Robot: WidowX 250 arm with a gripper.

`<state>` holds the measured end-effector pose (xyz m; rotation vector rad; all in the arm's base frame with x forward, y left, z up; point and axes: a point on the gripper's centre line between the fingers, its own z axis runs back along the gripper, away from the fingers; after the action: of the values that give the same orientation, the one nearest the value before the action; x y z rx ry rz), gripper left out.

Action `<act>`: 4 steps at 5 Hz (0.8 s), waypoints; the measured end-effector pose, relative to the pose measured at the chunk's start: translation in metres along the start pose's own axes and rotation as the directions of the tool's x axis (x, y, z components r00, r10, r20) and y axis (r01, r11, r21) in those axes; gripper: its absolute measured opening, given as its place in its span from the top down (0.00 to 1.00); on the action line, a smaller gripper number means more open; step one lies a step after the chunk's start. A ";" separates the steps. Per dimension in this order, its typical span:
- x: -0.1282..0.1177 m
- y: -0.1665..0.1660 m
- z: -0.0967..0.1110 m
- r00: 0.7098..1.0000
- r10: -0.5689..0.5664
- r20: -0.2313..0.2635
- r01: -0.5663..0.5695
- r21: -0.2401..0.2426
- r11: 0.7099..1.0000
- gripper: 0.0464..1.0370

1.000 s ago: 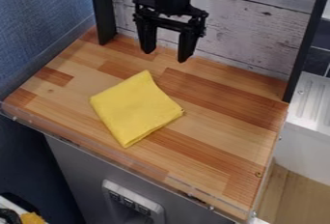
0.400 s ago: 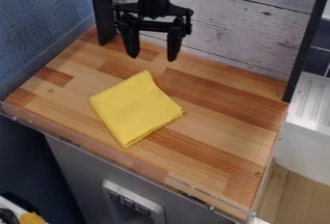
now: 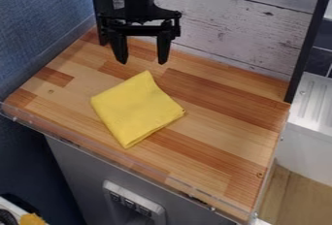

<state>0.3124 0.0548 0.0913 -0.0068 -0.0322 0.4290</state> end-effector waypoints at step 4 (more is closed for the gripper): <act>-0.014 0.016 -0.023 0.992 0.123 0.011 -0.123 0.036 0.992 0.89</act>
<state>0.2936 0.0630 0.0677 0.0291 -0.0323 0.5530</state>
